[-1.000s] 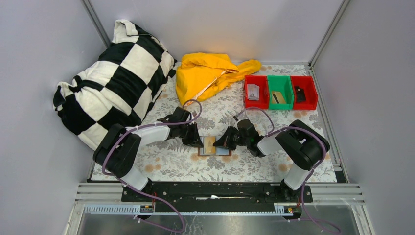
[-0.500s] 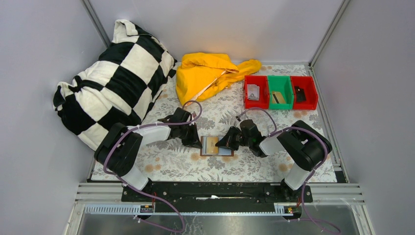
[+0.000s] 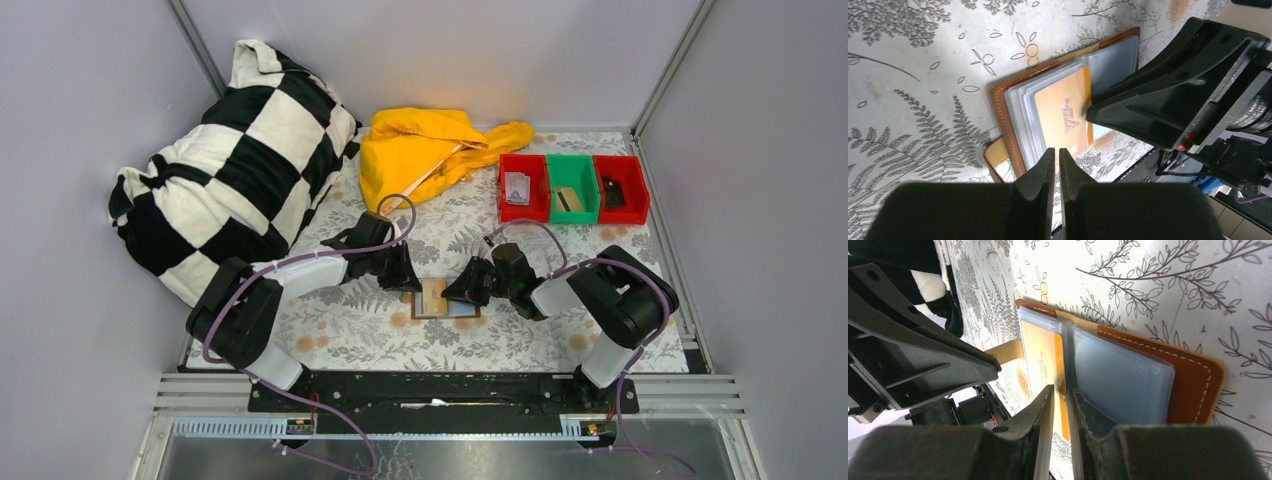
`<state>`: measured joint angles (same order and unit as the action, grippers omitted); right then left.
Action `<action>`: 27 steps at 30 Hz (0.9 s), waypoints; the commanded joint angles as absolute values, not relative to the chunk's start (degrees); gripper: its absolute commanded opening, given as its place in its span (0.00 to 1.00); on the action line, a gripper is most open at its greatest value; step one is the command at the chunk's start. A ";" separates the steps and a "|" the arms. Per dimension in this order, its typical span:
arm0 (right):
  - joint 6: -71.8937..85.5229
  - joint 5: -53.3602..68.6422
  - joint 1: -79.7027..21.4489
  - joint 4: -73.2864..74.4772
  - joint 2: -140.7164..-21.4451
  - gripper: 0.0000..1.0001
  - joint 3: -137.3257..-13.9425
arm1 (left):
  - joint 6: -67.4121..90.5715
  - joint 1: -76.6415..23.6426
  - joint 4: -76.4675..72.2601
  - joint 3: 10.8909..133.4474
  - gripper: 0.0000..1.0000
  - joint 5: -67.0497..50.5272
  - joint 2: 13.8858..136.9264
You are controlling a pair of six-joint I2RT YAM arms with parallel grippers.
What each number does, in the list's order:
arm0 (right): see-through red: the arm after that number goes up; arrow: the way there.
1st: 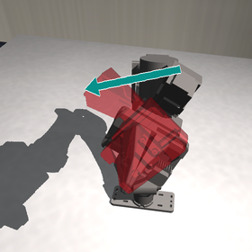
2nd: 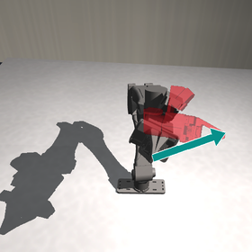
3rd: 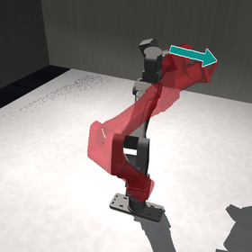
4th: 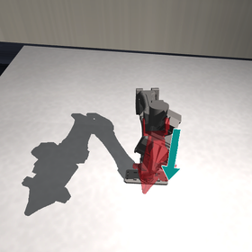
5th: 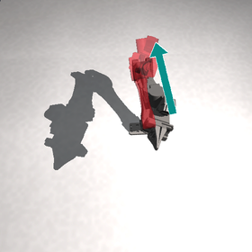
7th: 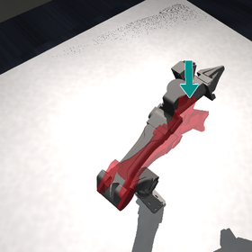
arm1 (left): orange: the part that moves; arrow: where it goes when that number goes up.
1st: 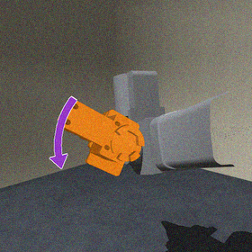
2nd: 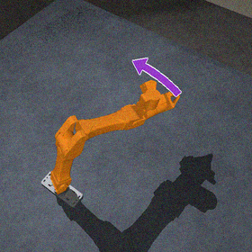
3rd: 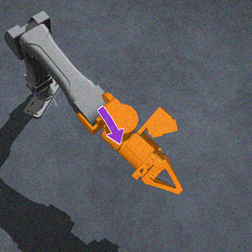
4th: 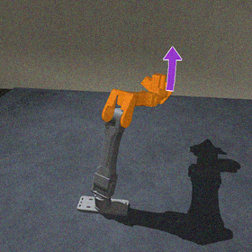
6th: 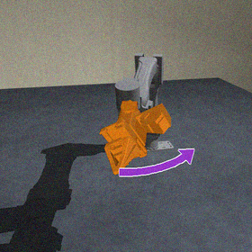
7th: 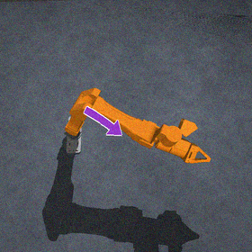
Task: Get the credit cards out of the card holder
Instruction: Remove the credit card from the card holder.
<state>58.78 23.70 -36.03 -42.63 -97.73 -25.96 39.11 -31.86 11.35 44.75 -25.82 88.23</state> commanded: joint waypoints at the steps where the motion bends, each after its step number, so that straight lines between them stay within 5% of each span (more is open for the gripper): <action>1: 57.39 24.08 -35.47 -42.83 -97.01 0.23 -25.88 | 40.56 -32.60 5.28 44.50 0.11 -28.17 87.38; 8: 57.15 24.44 -35.42 -43.08 -97.22 0.15 -25.73 | 40.77 -33.48 5.08 44.22 0.11 -27.99 91.02; 18: 60.60 26.13 -35.49 -50.23 -99.84 0.22 -23.82 | 40.39 -33.46 5.54 42.50 0.10 -26.73 92.47; 24: 62.64 26.30 -35.01 -54.22 -100.67 0.02 -21.81 | 40.25 -33.49 5.69 41.98 0.10 -26.44 93.23; 27: 62.01 26.12 -34.44 -53.38 -99.63 0.00 -21.03 | 40.66 -33.34 4.97 41.37 0.10 -27.13 94.17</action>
